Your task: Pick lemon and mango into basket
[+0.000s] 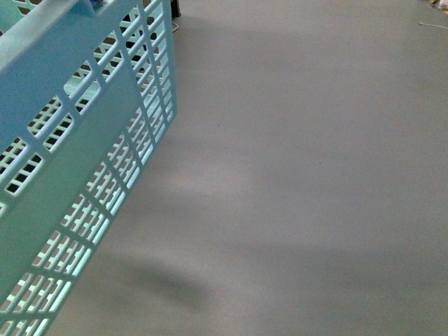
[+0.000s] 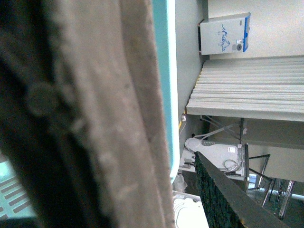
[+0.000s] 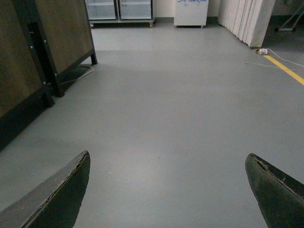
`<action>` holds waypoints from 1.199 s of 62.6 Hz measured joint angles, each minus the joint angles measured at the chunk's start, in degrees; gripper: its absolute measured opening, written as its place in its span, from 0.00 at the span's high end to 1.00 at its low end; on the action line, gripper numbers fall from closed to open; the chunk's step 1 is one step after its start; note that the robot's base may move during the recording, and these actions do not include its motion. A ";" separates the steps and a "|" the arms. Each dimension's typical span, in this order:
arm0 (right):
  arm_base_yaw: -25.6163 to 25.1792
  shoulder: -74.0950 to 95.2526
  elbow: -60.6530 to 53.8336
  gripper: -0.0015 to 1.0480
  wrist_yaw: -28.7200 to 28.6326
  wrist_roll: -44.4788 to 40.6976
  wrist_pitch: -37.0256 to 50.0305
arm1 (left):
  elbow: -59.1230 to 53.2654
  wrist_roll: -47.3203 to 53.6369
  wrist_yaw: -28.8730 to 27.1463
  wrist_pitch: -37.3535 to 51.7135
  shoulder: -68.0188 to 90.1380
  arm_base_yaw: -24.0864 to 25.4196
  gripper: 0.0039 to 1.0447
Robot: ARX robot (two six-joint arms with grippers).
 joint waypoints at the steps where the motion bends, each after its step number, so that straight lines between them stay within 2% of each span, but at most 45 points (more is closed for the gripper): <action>1: 0.00 0.00 0.00 0.08 0.00 0.00 0.00 | 0.00 0.00 0.00 0.00 0.00 0.00 0.73; 75: 0.00 0.00 0.00 0.08 0.00 0.00 0.00 | 0.00 0.04 0.00 0.00 0.00 0.00 0.73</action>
